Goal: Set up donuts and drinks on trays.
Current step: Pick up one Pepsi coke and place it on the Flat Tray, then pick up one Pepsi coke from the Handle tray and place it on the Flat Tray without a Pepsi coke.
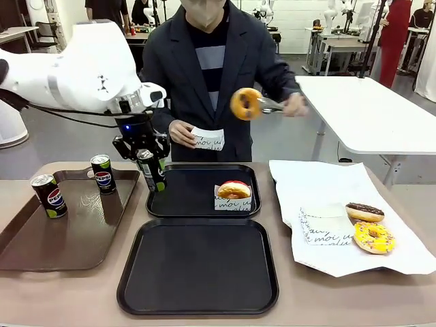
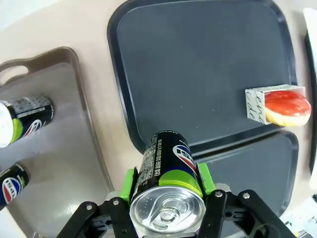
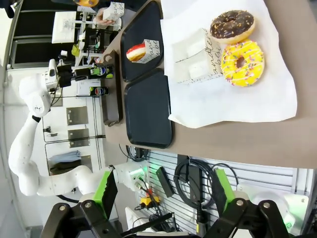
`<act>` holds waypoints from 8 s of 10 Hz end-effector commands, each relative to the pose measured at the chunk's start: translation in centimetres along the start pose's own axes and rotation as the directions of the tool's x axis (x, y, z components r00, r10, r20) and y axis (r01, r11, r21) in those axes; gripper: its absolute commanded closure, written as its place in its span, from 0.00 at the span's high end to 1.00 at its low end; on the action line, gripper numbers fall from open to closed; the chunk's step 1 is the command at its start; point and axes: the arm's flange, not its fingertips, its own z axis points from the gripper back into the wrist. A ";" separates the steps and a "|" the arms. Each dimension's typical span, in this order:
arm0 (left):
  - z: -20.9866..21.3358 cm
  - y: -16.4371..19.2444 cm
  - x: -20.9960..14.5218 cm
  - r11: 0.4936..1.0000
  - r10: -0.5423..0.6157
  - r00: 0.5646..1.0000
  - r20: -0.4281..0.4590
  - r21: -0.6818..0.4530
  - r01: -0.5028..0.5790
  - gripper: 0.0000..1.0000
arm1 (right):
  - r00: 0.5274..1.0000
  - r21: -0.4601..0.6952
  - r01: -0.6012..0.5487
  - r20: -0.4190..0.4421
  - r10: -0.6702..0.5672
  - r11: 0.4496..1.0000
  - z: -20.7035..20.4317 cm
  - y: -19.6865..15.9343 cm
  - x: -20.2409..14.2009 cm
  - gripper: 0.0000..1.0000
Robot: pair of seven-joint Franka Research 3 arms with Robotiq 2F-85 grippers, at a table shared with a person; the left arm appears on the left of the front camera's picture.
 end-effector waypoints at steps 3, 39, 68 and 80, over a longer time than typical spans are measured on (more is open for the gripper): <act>-2.8 -0.9 2.1 0.999 0.027 0.999 0.024 0.035 -0.028 0.58 | 1.000 0.016 -0.018 0.005 0.018 1.000 0.0 0.0 0.1 1.00; -4.6 -1.9 1.7 0.995 -0.048 0.998 0.051 0.086 0.044 0.58 | 1.000 0.016 -0.018 0.005 0.018 1.000 0.0 0.0 0.1 1.00; 11.7 18.1 -4.8 0.985 0.169 0.986 0.000 0.021 -0.169 1.00 | 1.000 0.016 -0.018 0.005 0.018 1.000 0.0 0.0 0.1 1.00; 5.4 29.3 -3.7 0.976 0.216 0.972 -0.093 -0.016 -0.219 1.00 | 1.000 0.016 -0.018 0.005 0.018 1.000 0.0 0.0 0.1 1.00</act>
